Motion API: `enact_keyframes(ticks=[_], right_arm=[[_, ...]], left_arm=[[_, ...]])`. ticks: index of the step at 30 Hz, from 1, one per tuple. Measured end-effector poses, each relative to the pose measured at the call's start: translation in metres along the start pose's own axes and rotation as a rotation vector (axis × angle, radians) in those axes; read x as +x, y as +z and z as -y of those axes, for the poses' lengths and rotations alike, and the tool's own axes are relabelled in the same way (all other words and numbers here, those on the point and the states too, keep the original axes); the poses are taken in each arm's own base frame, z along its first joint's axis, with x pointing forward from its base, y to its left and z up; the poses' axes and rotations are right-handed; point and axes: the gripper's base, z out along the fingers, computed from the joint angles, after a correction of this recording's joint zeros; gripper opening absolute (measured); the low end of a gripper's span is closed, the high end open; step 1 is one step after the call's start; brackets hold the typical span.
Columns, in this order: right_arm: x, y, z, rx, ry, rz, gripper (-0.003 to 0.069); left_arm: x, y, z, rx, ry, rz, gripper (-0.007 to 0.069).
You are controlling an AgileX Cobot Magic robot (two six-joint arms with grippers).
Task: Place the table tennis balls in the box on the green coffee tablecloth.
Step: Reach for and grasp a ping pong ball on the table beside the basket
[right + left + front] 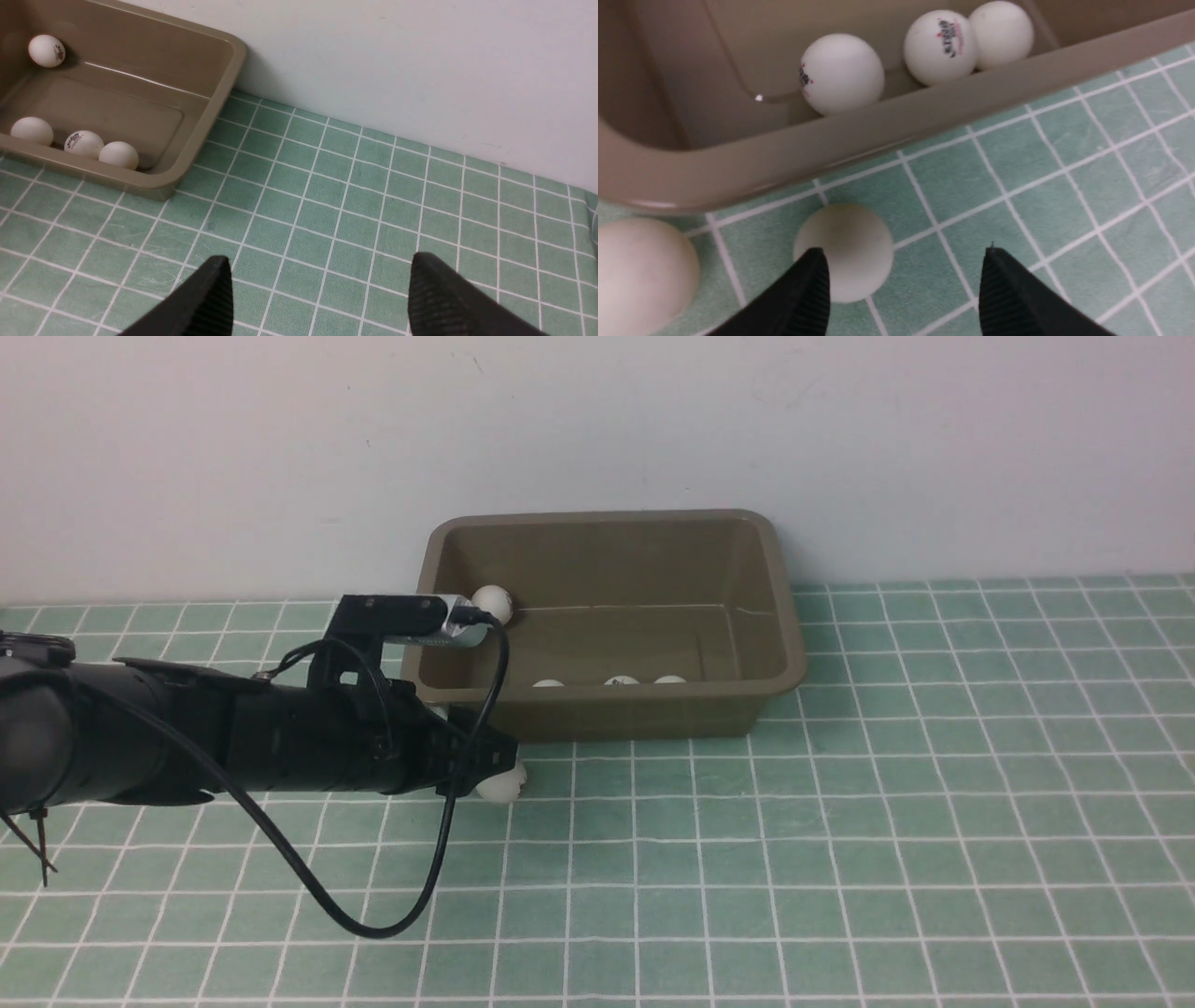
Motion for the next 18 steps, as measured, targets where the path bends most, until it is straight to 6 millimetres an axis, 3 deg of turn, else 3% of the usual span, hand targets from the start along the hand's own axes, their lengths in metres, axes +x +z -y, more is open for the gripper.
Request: enact_keyframes(ticks=[14,18], right_arm=[[0.0,0.0,0.0,0.0,0.0,0.004,0.0461],[0.0,0.0,0.0,0.001,0.001,0.004,0.0461]], left_arm=[[0.01,0.016,-0.012,-0.038,0.008,-0.028,0.0395],[0.011,0.017,-0.012,-0.038,0.028,-0.026,0.0438]])
